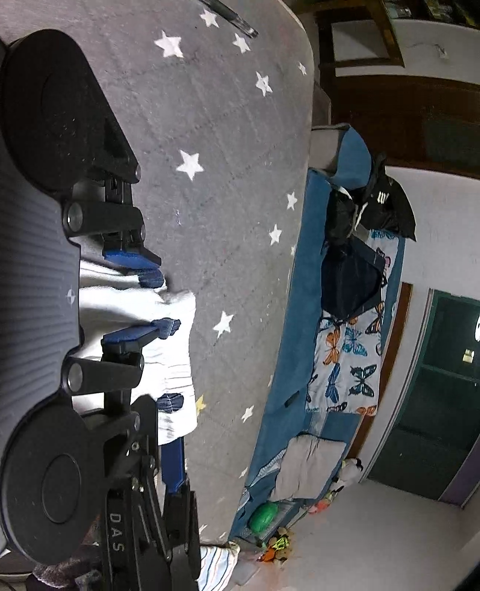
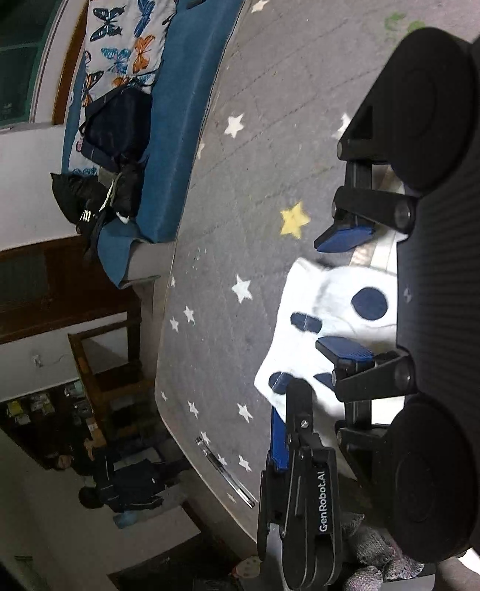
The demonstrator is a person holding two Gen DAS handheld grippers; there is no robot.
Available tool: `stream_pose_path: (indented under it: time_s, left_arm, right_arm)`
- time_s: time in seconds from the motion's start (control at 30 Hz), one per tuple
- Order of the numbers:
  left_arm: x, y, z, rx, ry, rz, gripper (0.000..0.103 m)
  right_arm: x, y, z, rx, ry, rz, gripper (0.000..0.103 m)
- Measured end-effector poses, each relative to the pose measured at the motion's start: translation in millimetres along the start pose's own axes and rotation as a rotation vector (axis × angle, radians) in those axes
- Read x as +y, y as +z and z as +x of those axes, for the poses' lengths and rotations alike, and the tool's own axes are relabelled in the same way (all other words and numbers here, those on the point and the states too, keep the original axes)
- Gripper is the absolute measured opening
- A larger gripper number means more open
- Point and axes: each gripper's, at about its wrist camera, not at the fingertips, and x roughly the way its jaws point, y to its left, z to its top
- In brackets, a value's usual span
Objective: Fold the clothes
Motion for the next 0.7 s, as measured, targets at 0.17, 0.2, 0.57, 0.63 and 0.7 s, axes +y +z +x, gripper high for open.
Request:
stream_pose_path:
  time_s: [0.17, 0.2, 0.57, 0.63, 0.7]
  left_arm:
    - [2.3, 0.5, -4.1, -0.020, -0.028, -0.034, 0.016]
    - [2.4, 0.9, -5.6, -0.022, -0.030, -0.042, 0.015]
    - [-7.3, 5.7, -54.4, -0.107, -0.124, -0.091, 0.011]
    - [-10.9, 5.1, -69.4, -0.125, -0.145, -0.094, 0.011]
    - [-15.3, 3.2, -85.9, -0.142, -0.164, -0.093, 0.011]
  right_arm:
    - [0.7, 0.4, -1.5, -0.007, 0.019, 0.010, 0.015]
    - [0.8, 0.4, -1.8, -0.009, 0.023, 0.012, 0.015]
    - [14.2, -1.2, -51.5, -0.090, 0.045, 0.001, 0.010]
    - [20.1, -2.5, -66.7, -0.110, 0.045, -0.009, 0.010]
    - [26.5, -4.5, -83.9, -0.133, 0.049, -0.015, 0.010]
